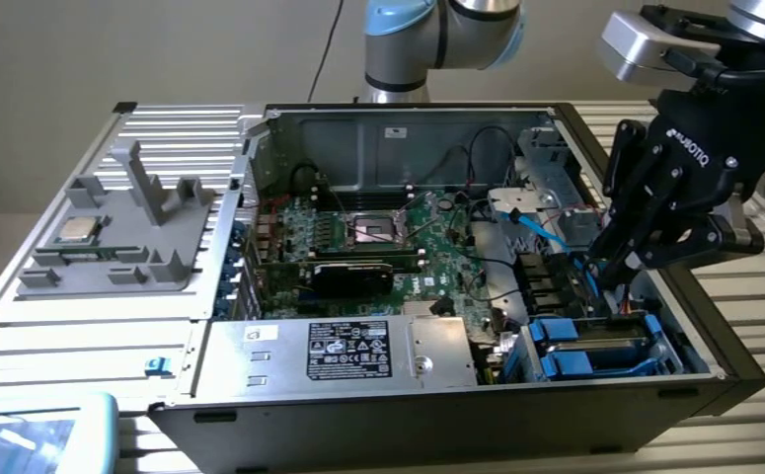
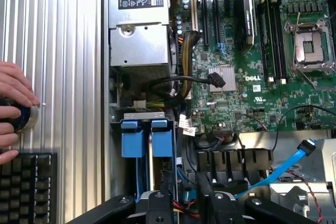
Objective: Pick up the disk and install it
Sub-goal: 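Insert the first disk wire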
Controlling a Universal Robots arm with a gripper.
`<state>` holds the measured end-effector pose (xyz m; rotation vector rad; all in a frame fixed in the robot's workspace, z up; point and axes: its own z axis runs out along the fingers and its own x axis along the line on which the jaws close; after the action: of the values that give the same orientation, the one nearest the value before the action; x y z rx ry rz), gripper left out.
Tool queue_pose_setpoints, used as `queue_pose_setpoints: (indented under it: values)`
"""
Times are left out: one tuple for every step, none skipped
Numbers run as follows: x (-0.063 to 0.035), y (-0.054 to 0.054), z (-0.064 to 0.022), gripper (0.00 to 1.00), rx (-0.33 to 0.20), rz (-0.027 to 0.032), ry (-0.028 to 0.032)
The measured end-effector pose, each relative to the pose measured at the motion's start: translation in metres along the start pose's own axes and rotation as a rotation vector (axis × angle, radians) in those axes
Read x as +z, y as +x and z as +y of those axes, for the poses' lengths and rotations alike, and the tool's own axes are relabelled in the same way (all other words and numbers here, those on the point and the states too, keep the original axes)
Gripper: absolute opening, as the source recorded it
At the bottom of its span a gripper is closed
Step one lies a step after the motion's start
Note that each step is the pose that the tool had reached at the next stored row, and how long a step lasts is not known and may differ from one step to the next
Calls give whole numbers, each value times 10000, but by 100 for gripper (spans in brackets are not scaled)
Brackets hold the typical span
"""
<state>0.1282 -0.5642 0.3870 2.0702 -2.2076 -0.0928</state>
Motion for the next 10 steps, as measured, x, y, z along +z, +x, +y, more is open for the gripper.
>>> queue_pose_setpoints:
  values:
    - [13,-1,-3,31,0,6,-20]
    - [26,-2,-8,31,-1,9,-49]
    - [39,-3,-13,31,-1,13,-79]
    - [52,-4,-18,31,-3,15,-110]
    - [63,-4,-22,31,-4,16,-152]
    - [70,-5,-31,31,-6,22,-202]
    - [73,-6,-42,31,-7,31,-267]
    - [75,-7,-50,31,-8,34,-318]
    - [75,-7,-51,31,-9,38,-337]
    - [75,-7,-50,31,-8,38,-338]
